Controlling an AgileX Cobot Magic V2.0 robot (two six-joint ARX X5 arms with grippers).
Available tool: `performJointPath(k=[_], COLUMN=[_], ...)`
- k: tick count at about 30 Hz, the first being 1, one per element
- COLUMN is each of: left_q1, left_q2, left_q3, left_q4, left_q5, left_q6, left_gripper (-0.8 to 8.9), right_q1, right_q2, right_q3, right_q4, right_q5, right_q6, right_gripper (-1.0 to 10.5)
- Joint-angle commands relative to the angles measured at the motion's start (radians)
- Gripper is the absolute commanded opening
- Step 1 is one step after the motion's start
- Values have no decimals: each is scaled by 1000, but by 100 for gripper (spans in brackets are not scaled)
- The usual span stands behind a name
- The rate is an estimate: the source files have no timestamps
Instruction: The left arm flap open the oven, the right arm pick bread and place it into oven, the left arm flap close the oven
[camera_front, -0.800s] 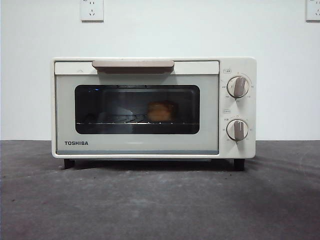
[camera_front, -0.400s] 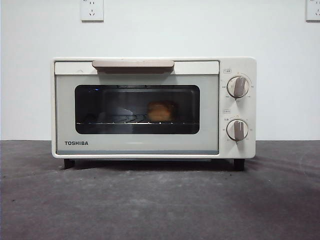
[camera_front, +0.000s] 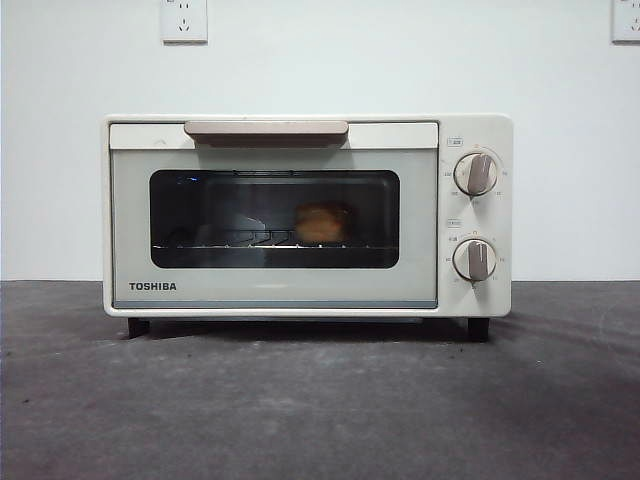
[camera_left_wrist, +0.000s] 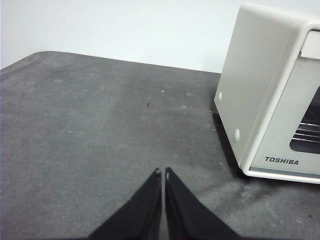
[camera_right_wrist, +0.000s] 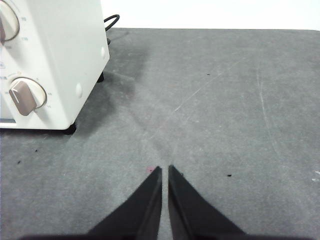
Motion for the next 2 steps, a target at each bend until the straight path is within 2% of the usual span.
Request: performJointPath(k=[1, 2], left_q1=[1, 1], left_q2=[0, 0], left_q3=[-21, -21], left_q4=[10, 10], left_q5=[-2, -2], left_q6=[-6, -6], left_gripper=[21, 21], right_q1=[0, 0], right_q2=[-2, -2], right_q3=[-10, -10], right_q4=[10, 10], right_q5=[1, 1], right_q6=[-8, -8], right_gripper=[19, 19])
